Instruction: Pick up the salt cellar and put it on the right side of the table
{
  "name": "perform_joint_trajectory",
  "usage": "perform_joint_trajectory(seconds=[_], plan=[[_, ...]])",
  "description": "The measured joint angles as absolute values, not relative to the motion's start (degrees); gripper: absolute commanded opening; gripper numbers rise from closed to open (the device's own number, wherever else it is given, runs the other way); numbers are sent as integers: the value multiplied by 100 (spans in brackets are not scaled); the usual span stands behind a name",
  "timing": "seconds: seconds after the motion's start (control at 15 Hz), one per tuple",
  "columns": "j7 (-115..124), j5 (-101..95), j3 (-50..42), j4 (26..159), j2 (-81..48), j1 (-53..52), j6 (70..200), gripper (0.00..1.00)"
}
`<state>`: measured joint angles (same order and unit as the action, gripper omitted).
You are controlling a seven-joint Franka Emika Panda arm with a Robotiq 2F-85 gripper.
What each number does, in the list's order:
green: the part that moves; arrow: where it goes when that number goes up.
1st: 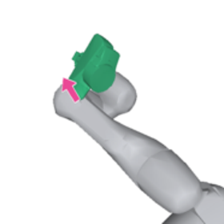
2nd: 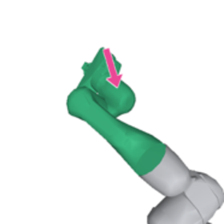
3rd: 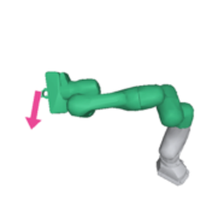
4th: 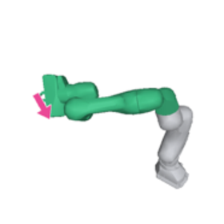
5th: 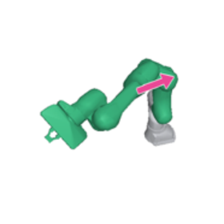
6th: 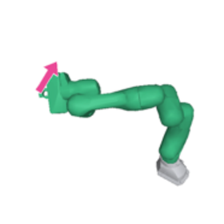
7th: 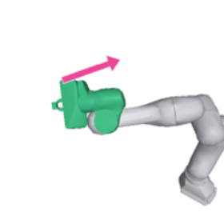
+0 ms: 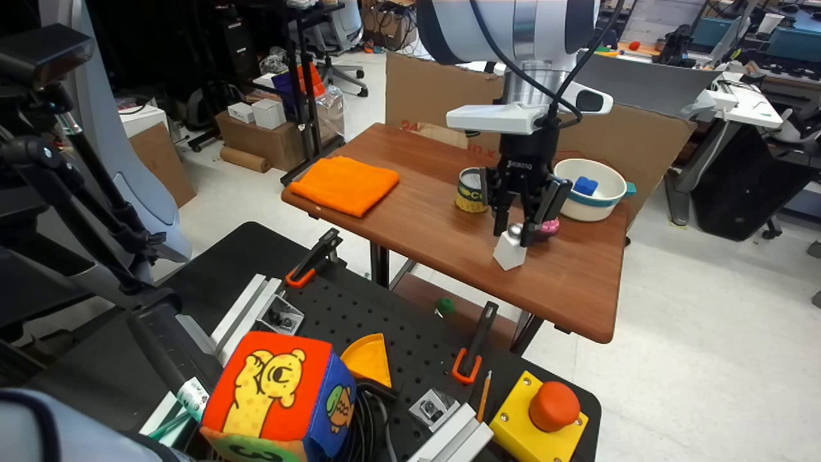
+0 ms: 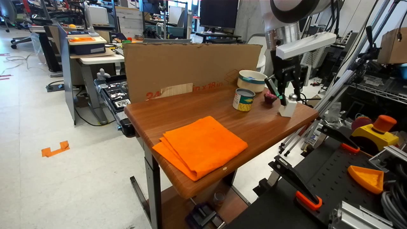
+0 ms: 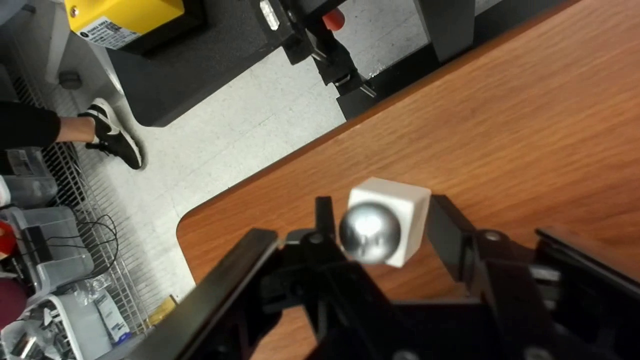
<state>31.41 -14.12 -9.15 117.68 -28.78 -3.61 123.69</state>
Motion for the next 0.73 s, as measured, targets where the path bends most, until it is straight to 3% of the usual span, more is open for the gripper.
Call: perform_joint_trajectory(seconds=[0.13,0.2,0.73], plan=[[3124,-1409,-900,11847,-2817,-380,12369,97],[3070,-1400,-869,11954,-2691,-389,12369,100],[2153,-1194,-496,13460,-480,-391,12387,100]])
